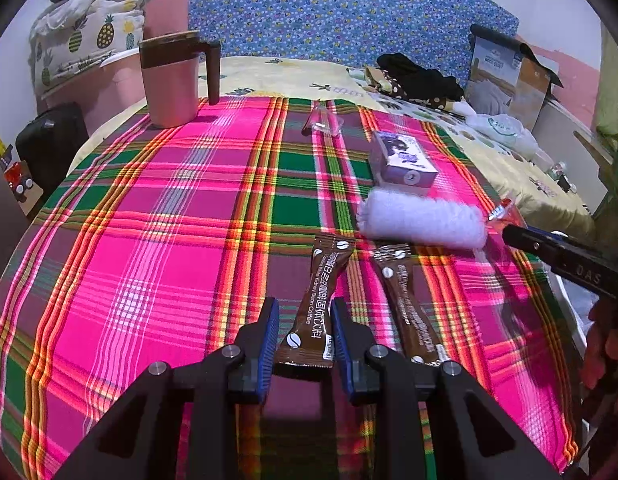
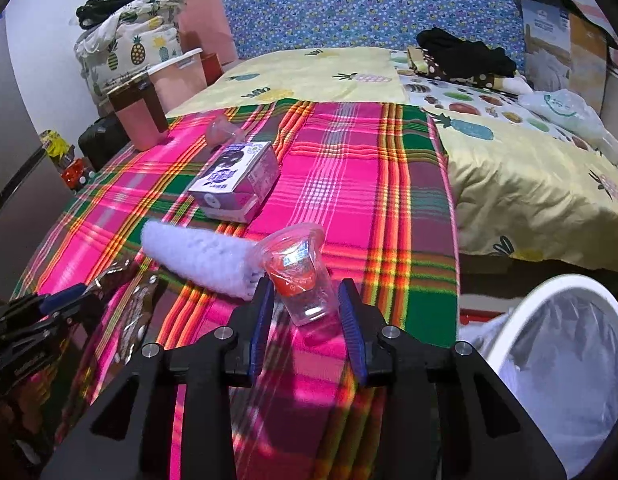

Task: Collect trash
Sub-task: 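Grasp the clear plastic cup with the right gripper while the left gripper holds the wrapper, then carry the cup and wrapper over the bin and open both grippers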

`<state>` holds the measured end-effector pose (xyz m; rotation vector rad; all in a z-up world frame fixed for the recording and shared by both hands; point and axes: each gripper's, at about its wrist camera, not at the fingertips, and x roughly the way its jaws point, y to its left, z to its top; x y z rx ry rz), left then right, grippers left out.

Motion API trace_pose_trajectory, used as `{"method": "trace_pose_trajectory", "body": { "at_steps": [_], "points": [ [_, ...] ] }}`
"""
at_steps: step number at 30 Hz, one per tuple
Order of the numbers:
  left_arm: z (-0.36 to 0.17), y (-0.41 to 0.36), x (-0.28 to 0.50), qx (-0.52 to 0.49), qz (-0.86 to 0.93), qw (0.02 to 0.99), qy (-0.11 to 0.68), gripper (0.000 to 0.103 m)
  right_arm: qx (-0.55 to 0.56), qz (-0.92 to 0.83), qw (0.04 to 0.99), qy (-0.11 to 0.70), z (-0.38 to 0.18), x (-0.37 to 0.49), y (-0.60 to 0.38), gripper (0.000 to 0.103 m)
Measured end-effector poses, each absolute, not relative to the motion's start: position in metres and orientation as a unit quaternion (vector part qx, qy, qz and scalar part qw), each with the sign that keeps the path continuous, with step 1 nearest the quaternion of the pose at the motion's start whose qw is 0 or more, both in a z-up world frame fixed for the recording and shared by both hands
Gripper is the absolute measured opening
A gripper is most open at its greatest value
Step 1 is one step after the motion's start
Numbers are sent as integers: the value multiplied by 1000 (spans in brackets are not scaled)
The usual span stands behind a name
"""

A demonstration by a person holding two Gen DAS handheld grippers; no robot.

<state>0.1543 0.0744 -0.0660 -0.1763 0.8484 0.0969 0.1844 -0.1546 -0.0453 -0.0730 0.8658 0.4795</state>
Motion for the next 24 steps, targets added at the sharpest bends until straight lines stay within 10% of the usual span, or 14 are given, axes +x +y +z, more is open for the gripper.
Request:
{"method": "trace_pose_trajectory", "body": {
  "at_steps": [24],
  "points": [
    [-19,-15,123,-44,-31,926,374,27,12,201,898,391,-26,126,-203,35]
  ]
}}
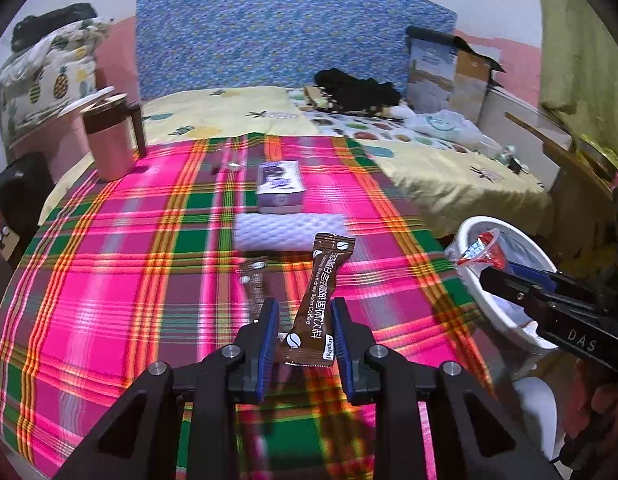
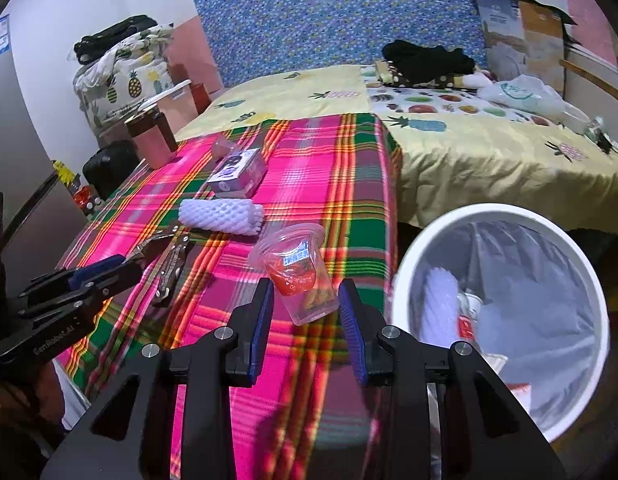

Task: Collect trash
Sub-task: 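Carry the cup and wrapper over the bin and open both grippers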

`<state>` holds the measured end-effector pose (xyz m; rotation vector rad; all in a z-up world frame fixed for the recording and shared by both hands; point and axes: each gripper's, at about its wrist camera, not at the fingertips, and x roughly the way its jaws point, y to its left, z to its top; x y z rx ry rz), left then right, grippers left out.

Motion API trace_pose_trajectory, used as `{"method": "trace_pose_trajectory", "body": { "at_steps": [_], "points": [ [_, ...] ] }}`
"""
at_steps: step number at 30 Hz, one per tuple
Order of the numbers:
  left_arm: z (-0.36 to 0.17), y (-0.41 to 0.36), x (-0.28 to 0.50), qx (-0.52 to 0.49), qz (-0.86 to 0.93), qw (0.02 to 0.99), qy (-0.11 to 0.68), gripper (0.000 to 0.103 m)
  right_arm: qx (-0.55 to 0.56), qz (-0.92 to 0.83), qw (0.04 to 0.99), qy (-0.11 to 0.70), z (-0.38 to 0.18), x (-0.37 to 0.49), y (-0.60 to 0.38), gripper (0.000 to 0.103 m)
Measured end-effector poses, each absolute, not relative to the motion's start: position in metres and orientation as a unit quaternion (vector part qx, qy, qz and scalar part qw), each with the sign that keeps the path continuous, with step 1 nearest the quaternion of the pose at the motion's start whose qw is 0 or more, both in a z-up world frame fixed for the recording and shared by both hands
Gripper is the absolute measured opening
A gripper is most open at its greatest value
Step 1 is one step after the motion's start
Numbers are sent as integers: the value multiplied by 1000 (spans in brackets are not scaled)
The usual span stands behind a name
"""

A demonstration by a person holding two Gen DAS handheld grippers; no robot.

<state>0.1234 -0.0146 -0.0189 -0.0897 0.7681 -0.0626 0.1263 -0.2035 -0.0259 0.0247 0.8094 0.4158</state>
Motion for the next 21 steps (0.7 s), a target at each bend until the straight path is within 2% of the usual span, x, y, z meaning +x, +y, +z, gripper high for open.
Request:
{"method": "trace_pose_trajectory", "body": {
  "at_steps": [21],
  "points": [
    [-20,-102,147,-12,-127,915,383,27,54,119,913,386,-29,109,-275,35]
  ]
}}
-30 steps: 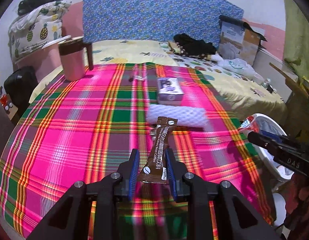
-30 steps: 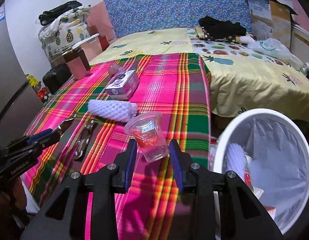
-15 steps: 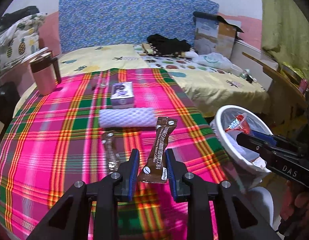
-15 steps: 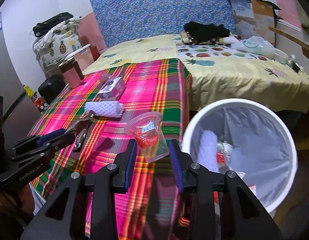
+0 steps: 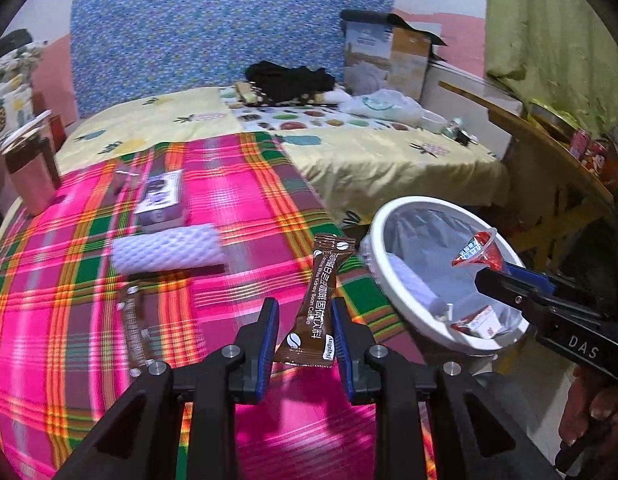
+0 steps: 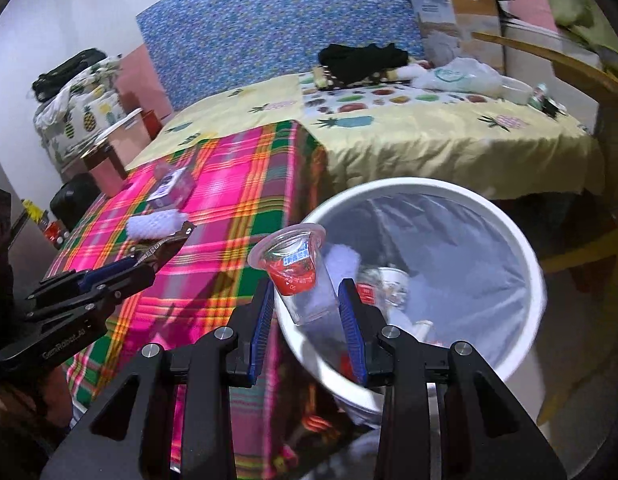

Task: Collect trash
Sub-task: 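Carry the cup and wrapper over the bin and open both grippers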

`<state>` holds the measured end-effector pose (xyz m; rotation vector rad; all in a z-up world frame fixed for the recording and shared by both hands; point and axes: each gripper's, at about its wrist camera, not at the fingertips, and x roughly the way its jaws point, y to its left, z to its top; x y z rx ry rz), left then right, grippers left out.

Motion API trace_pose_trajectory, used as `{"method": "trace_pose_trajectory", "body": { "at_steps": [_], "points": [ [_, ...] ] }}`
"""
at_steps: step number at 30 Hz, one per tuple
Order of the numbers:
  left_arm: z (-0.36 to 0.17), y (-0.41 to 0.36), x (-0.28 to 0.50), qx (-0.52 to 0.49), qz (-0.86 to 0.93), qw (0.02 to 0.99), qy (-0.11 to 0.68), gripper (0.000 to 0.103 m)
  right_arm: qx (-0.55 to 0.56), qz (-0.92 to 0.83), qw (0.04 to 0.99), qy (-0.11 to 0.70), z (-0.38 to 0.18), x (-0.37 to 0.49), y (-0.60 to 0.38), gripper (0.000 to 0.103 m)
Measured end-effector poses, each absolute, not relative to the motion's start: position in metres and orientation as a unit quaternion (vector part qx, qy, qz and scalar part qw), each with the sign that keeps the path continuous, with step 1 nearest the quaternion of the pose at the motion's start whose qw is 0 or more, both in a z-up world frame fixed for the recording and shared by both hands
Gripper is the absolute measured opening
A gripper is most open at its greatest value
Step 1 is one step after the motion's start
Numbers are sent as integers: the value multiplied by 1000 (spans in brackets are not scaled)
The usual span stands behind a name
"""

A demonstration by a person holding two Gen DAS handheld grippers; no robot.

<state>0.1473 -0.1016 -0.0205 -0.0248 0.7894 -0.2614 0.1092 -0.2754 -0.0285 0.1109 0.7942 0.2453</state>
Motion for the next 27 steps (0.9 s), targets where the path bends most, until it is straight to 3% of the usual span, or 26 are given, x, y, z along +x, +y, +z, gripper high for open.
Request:
{"method": "trace_pose_trajectory", "body": {
  "at_steps": [27],
  "points": [
    [-50,-215,187,29,-248,878,409,27,86,36,896,434,-57,108,-344,35]
  ]
}}
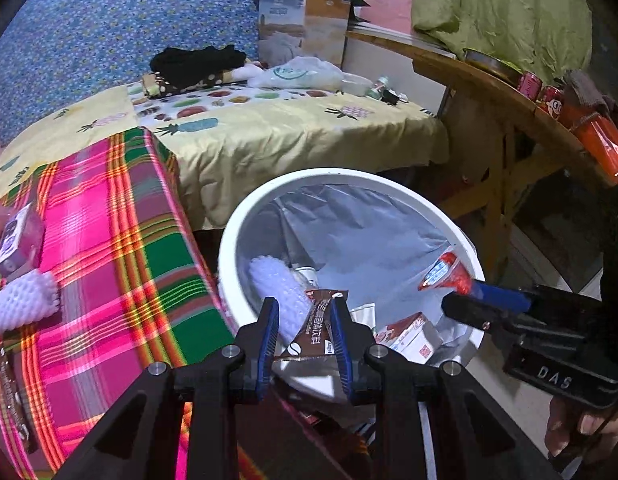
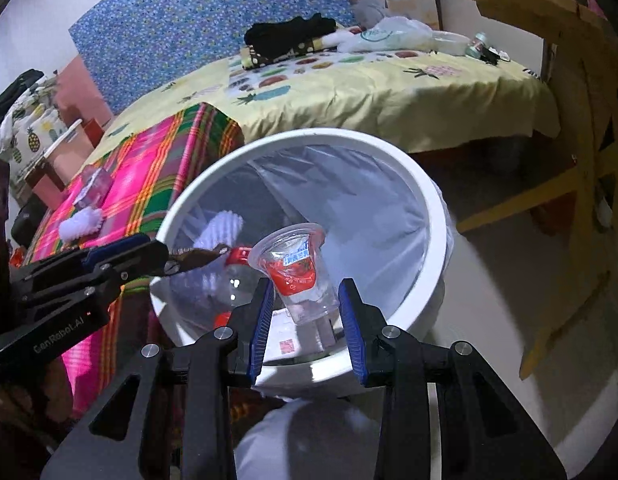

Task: Collect trash
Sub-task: 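Carry the cup and wrapper over the bin and open both grippers, then reach the left gripper to the second brown wrapper and grasp it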

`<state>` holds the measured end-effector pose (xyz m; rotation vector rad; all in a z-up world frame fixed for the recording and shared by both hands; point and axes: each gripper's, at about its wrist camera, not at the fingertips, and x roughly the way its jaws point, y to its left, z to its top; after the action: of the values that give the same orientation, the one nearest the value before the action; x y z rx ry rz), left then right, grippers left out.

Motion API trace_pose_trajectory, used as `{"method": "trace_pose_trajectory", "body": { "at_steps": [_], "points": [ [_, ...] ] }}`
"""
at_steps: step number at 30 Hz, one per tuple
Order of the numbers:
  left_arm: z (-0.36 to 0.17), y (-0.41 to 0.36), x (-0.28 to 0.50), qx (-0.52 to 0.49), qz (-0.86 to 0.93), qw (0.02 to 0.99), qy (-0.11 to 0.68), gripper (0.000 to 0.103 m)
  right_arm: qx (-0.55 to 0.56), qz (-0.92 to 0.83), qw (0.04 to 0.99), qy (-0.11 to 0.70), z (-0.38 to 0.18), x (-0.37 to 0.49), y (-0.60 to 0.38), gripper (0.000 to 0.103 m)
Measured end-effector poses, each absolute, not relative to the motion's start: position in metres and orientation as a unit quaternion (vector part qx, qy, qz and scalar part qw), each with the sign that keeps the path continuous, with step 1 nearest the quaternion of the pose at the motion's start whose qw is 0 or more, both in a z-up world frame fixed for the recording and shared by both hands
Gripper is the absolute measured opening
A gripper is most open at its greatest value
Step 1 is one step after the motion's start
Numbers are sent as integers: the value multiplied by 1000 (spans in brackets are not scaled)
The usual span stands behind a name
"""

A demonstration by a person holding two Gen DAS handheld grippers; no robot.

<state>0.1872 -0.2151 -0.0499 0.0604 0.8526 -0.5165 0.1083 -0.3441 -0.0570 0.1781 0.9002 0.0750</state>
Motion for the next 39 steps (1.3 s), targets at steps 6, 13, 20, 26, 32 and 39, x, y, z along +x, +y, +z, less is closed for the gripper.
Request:
{"method": "trace_pose_trajectory", "body": {
  "at_steps": [6,13,20,26,32,39],
  "points": [
    [-48,-220,190,26,-255,878,404,43,85,42,896,433,-58,108,-346,49],
    [-39,-208,185,17,-244,886,393,46,82,42,902,423,-51,106,-344,59],
    [-29,-183,173,11,-214,897,386,46,75,51,909,408,-38,100,-333,59],
    [-22,-159,160,8,-180,906,383,46,74,69,912,397,-30,95,-315,59],
    [-15,-133,145,0,-152,914,377,46,62,91,915,388,-26,91,-294,59],
    [-10,-107,133,-12,-127,920,372,46,54,120,915,382,-22,88,-273,59]
  ]
}}
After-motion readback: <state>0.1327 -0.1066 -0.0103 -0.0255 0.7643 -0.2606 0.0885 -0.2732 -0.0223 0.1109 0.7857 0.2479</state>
